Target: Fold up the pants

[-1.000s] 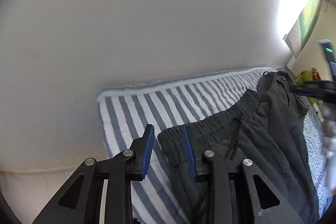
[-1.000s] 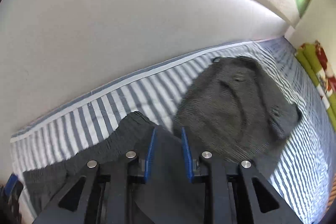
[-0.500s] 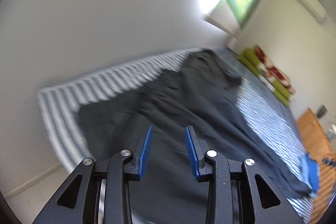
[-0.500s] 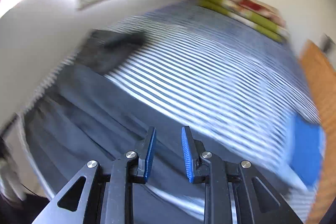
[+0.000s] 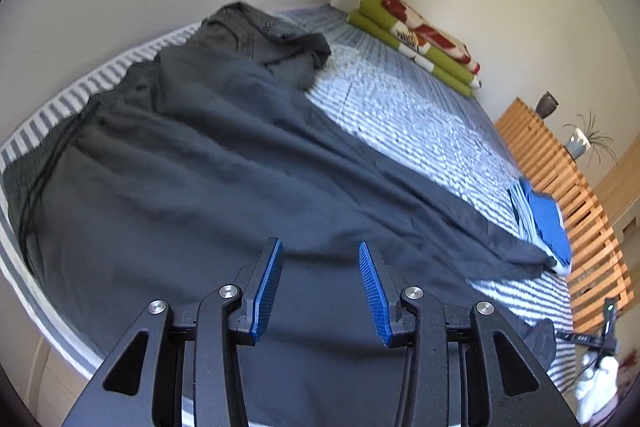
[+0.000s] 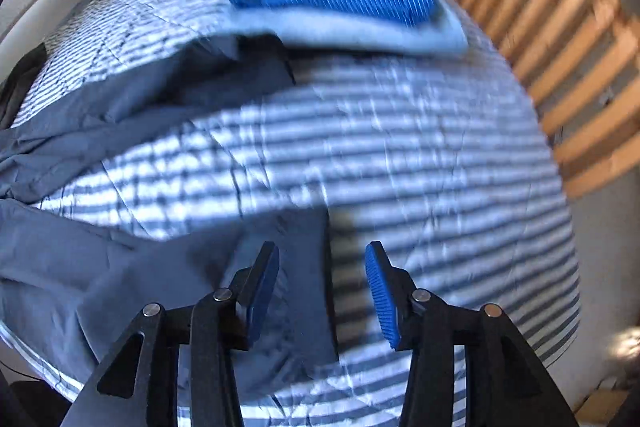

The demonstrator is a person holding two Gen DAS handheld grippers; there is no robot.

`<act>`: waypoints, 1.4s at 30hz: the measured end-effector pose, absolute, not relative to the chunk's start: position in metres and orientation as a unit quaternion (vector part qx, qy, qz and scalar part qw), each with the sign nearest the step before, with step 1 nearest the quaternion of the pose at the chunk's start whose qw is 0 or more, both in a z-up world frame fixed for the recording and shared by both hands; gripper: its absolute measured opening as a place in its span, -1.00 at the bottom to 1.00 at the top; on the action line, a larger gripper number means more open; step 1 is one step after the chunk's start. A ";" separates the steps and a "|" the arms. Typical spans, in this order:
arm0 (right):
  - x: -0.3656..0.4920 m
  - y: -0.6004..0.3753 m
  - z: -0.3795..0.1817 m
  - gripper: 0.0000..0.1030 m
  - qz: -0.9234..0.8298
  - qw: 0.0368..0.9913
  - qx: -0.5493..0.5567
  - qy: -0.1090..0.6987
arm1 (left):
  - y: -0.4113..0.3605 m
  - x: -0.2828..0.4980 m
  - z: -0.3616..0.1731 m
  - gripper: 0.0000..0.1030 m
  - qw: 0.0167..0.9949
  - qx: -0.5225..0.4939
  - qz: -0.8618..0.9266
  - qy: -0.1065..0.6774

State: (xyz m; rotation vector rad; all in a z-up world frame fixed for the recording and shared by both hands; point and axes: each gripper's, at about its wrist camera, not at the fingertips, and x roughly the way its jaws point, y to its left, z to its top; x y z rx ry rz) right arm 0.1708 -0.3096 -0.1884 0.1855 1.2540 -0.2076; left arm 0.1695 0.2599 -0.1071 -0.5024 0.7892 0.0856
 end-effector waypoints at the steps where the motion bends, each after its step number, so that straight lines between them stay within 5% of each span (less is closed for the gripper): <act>1: 0.163 -0.312 -0.198 -0.14 -0.088 0.794 0.101 0.592 | 0.259 0.169 -0.110 -0.17 0.889 -0.244 0.041 0.386; 5: 0.149 -0.294 -0.211 -0.14 -0.052 0.791 0.102 0.601 | 0.256 0.159 -0.113 -0.17 0.882 -0.245 0.045 0.401; 8: 0.137 -0.275 -0.207 -0.76 -0.064 0.801 0.047 0.593 | 0.253 0.155 -0.111 -0.16 0.884 -0.234 0.047 0.403; 11: 0.118 -0.281 -0.188 -0.91 -0.070 0.802 0.052 0.591 | 0.251 0.157 -0.105 -0.16 0.887 -0.226 0.043 0.400; 13: 0.105 -0.294 -0.174 -0.88 -0.074 0.800 0.065 0.593 | 0.248 0.161 -0.100 -0.16 0.889 -0.219 0.039 0.401; 17: 0.100 -0.299 -0.133 0.05 -0.079 0.843 0.024 0.532 | 0.235 0.178 -0.102 -0.16 0.886 -0.208 0.028 0.413; 22: 0.157 -0.289 -0.110 0.07 -0.063 0.887 -0.020 0.457 | 0.190 0.211 -0.103 -0.16 0.883 -0.178 -0.020 0.434; 28: 0.257 -0.267 -0.132 0.12 -0.038 0.888 -0.091 0.448 | 0.093 0.265 -0.105 -0.15 0.876 -0.067 -0.108 0.466; 38: 0.305 -0.247 -0.166 0.23 0.007 0.877 -0.214 0.431 | -0.071 0.344 -0.162 -0.09 0.817 0.140 -0.226 0.511; 40: 0.312 -0.250 -0.165 0.14 0.013 0.879 -0.195 0.435 | -0.081 0.354 -0.169 -0.09 0.817 0.160 -0.218 0.508; 42: 0.319 -0.256 -0.161 -0.60 0.024 0.880 -0.166 0.445 | -0.083 0.362 -0.173 -0.09 0.819 0.154 -0.222 0.507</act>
